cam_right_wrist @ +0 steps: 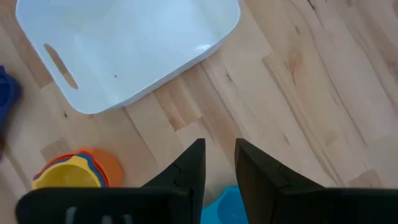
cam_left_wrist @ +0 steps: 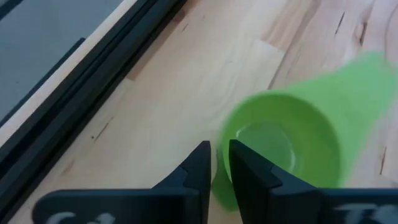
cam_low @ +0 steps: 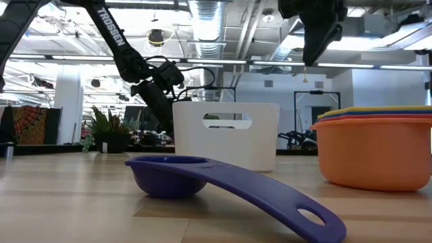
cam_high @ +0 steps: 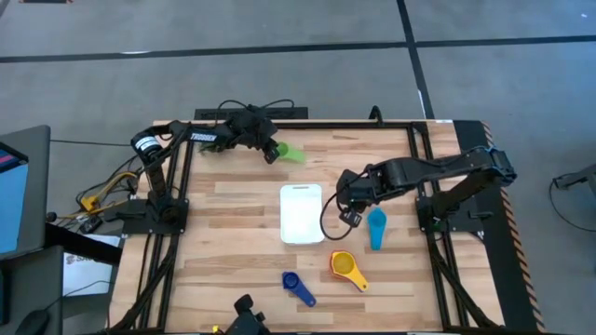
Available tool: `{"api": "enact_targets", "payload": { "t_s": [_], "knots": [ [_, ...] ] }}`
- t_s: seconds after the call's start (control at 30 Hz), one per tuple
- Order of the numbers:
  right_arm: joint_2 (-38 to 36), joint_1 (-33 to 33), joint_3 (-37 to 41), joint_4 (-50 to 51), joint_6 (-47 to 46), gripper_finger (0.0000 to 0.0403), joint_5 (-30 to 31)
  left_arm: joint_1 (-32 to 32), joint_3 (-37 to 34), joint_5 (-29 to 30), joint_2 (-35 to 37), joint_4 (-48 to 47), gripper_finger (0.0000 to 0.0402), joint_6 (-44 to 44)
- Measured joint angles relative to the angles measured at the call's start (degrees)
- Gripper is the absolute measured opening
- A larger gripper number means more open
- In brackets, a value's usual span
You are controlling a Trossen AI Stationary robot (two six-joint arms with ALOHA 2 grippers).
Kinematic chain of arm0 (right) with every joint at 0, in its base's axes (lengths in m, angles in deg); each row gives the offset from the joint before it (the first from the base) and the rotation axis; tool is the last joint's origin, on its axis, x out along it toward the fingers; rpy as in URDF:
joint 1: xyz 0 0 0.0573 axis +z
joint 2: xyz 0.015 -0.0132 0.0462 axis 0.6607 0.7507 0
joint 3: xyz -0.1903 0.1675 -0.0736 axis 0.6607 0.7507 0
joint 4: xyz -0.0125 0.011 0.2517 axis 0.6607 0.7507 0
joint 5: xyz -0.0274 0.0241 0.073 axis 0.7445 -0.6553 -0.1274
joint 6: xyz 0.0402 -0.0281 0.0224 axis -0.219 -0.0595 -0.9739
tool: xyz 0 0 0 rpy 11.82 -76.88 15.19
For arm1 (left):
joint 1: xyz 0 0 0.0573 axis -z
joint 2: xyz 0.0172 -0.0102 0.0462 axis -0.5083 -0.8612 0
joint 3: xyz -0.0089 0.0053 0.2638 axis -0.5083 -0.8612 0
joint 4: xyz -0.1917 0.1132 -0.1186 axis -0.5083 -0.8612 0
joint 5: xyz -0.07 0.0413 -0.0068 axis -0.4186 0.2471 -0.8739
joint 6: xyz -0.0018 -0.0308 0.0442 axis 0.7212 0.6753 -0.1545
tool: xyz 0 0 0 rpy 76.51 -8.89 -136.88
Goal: Nest measuring cups in basket
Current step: Stack the green measuring cup on top of the yellow measuring cup
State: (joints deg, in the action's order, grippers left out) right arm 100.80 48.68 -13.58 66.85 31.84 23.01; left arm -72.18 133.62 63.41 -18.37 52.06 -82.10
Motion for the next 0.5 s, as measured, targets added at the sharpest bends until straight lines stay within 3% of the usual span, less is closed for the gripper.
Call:
{"api": "enact_targets", "payload": {
  "t_s": [0.17,0.3,0.5],
  "knots": [
    [0.0,0.7,0.0,0.0,-0.1,0.0108,0.0,0.2,0.0,0.0,0.0,-0.2,0.0007,-1.3],
    [0.0,1.6,0.0,0.0,-0.7,0.0108,0.1,0.9,0.0,0.0,0.1,-1.1,0.0005,-2.6],
    [0.0,4.9,0.0,1.1,-3.5,0.0108,6.1,2.4,0.1,1.6,1.6,-3.3,0.0002,-3.4]
  ]
}}
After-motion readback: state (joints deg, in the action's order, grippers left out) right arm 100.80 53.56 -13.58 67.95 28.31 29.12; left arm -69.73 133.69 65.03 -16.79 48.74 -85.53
